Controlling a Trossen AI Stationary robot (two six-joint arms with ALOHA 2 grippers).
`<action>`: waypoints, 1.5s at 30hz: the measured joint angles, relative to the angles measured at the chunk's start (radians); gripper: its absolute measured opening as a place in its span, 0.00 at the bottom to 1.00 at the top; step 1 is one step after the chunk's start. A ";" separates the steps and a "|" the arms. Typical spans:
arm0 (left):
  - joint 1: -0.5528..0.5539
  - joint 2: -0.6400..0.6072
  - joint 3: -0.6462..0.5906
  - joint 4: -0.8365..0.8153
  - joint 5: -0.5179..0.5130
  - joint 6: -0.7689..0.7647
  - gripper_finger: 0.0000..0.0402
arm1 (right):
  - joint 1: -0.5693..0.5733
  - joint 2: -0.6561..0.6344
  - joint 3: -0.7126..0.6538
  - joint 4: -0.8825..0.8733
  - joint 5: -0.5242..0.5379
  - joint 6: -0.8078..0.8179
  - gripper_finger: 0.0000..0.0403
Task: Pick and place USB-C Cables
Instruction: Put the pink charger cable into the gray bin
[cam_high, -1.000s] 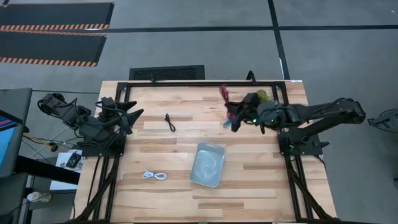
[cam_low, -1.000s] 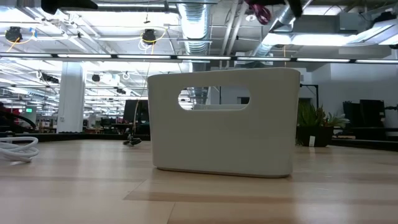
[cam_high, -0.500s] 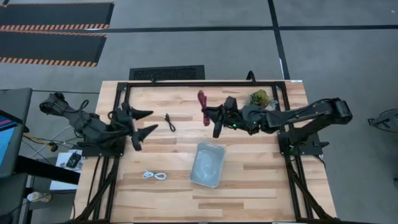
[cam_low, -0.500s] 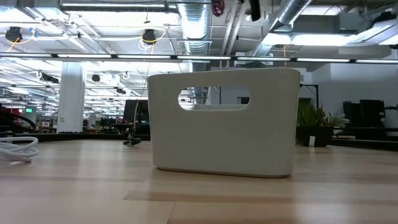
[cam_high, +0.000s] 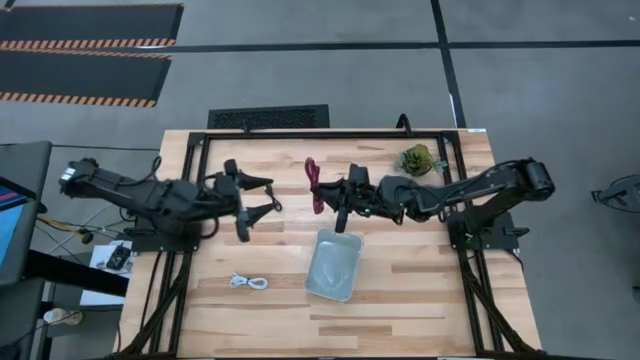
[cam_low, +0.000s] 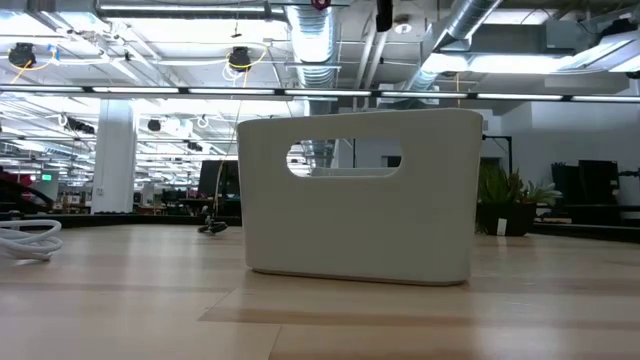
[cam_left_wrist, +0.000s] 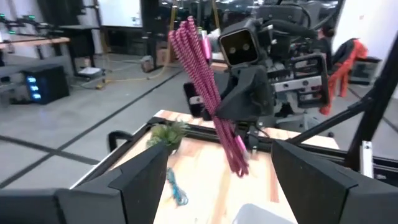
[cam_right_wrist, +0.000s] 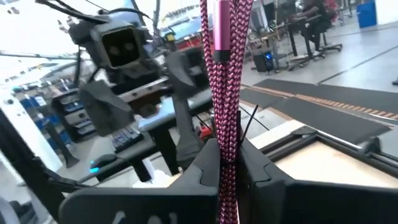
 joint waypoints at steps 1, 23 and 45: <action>0.017 0.012 0.000 0.015 0.031 0.004 0.68 | 0.005 0.000 0.000 -0.006 -0.001 -0.001 0.06; 0.140 -0.080 -0.286 0.402 0.195 0.002 0.68 | 0.088 -0.006 0.000 -0.003 0.005 -0.052 0.07; 0.175 0.078 -0.417 0.803 0.397 -0.115 0.68 | 0.011 0.199 0.000 0.220 -0.153 0.065 0.08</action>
